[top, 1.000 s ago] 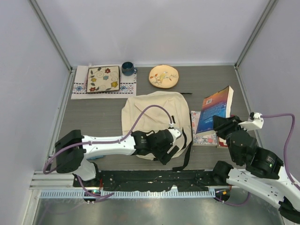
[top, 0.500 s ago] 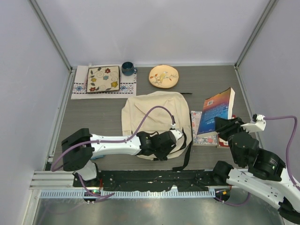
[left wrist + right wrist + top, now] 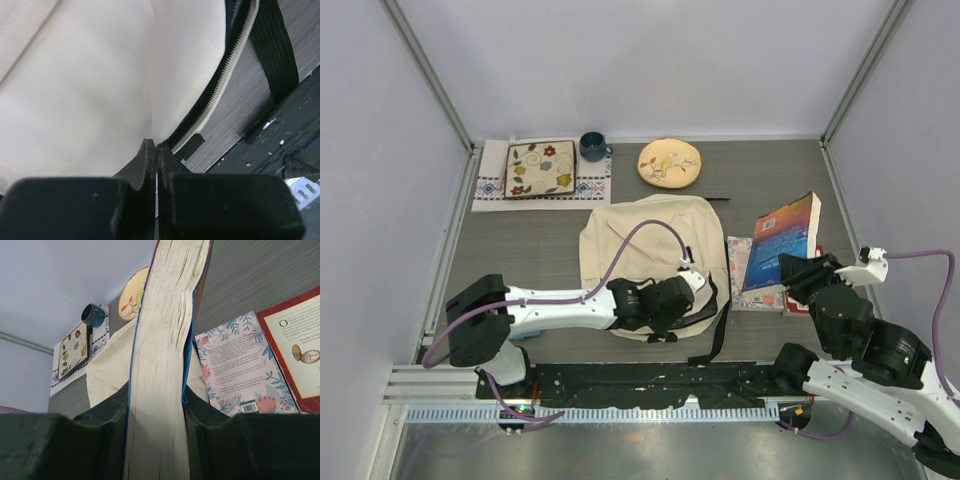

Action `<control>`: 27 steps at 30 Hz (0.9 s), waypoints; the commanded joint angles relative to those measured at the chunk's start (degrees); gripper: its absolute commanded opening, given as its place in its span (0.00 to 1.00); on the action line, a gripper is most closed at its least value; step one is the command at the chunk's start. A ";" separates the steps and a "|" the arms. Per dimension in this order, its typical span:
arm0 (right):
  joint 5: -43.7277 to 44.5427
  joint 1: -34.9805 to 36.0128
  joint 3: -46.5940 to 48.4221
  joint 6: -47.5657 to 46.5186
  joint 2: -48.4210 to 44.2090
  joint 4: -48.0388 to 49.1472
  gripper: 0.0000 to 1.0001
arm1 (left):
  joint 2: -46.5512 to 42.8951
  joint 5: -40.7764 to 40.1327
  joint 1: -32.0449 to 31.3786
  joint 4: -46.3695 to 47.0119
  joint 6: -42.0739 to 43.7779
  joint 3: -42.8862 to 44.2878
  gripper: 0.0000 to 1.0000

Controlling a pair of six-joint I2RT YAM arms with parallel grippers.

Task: Pack the student bag
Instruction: Place the book in the student bag.

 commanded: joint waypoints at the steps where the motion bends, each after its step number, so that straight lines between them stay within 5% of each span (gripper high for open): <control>1: 2.08 0.21 2.79 3.82 -2.50 4.60 0.01 | -5.43 -6.68 4.57 -0.38 -2.84 4.26 0.00; 9: -7.83 0.21 2.70 5.66 -5.67 2.84 0.01 | -9.48 -7.13 14.69 -2.14 -3.29 15.22 0.00; 15: -19.18 0.21 1.83 10.85 -7.77 3.63 0.01 | -5.70 -9.58 15.14 -5.39 -3.19 24.20 0.00; 27: -33.17 0.21 -5.81 19.90 -15.34 11.80 0.01 | -5.35 -9.33 15.14 -3.29 -8.64 23.95 0.00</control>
